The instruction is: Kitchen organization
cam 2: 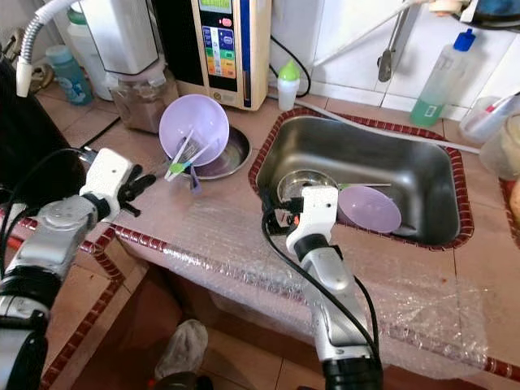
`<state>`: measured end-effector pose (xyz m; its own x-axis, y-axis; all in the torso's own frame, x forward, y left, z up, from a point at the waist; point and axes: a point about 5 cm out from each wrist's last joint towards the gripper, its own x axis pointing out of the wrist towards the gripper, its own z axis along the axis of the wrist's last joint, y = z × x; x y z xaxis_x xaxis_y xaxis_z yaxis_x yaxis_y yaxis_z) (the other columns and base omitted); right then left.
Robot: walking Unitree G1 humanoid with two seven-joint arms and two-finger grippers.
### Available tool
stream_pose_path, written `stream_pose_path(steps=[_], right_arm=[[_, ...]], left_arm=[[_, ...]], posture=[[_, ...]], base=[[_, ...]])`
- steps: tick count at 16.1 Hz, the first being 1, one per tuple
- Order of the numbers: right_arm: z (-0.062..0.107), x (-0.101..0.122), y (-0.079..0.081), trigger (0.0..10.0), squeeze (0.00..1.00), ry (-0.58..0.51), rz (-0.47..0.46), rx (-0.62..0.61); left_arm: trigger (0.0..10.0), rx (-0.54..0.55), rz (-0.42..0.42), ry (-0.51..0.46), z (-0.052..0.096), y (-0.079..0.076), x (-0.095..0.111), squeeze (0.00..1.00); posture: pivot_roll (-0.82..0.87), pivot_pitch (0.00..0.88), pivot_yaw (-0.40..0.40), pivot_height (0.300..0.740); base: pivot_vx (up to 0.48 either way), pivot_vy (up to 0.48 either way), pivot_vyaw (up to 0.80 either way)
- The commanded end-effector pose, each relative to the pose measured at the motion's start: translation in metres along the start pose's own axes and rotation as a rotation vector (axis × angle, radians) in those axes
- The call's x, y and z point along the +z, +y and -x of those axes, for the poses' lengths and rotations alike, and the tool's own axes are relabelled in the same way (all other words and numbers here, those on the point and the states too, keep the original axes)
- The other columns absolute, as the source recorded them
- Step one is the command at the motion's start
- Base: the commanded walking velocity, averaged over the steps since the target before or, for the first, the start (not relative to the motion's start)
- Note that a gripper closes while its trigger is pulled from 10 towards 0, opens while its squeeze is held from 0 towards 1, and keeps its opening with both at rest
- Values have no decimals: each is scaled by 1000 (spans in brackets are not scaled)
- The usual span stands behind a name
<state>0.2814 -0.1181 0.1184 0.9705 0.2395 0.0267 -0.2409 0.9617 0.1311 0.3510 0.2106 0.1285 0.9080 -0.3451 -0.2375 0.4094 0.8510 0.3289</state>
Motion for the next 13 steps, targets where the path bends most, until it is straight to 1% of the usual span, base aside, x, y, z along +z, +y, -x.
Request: stream_pose_path(steps=[1, 3, 4, 7, 8, 9, 10, 11, 12, 13], right_arm=[[0, 3, 0, 10000, 0, -8, 5, 2], [0, 3, -1, 10000, 0, -7, 6, 2], [0, 3, -1, 10000, 0, -7, 7, 2], [0, 3, -1, 10000, 0, -7, 8, 3], [0, 3, -1, 10000, 0, -5, 9, 4], [0, 3, -1, 10000, 0, -5, 9, 4], [0, 3, -1, 10000, 0, -5, 9, 5], [0, 3, -1, 10000, 0, -5, 9, 6], [0, 3, -1, 10000, 0, -5, 9, 5], [0, 3, -1, 10000, 0, -6, 9, 5]], left_arm=[[10000, 0, 1, -28, 2, 1, 7, 1000], [10000, -14, -24, -62, 5, -3, 10, 1000], [10000, -33, -61, -87, 9, -10, 11, 1000], [10000, -59, -90, -94, 15, -20, 6, 1000], [10000, -64, -123, -95, 17, -23, 4, 1000], [10000, -63, -133, -100, 18, -24, 4, 1000], [10000, -49, -179, -120, 18, -28, 4, 192], [10000, -46, -186, -125, 18, -28, 4, 192], [10000, -33, -183, -133, 17, -30, 4, 0], [10000, -28, -181, -134, 16, -30, 4, 0]], posture=[[-8, 10, 62, 740], [-9, 8, 60, 740], [-8, 8, 59, 740], [-8, 12, 55, 740], [-8, 12, 55, 740], [-8, 12, 55, 740], [-8, 13, 52, 740], [-8, 13, 52, 740], [-8, 13, 52, 740], [-13, 16, 50, 740]], base=[[0, 0, 0], [0, 0, 0], [0, 0, 0], [0, 0, 0], [0, 0, 0], [0, 0, 0], [0, 0, 0], [0, 0, 0], [0, 0, 0], [0, 0, 0]])
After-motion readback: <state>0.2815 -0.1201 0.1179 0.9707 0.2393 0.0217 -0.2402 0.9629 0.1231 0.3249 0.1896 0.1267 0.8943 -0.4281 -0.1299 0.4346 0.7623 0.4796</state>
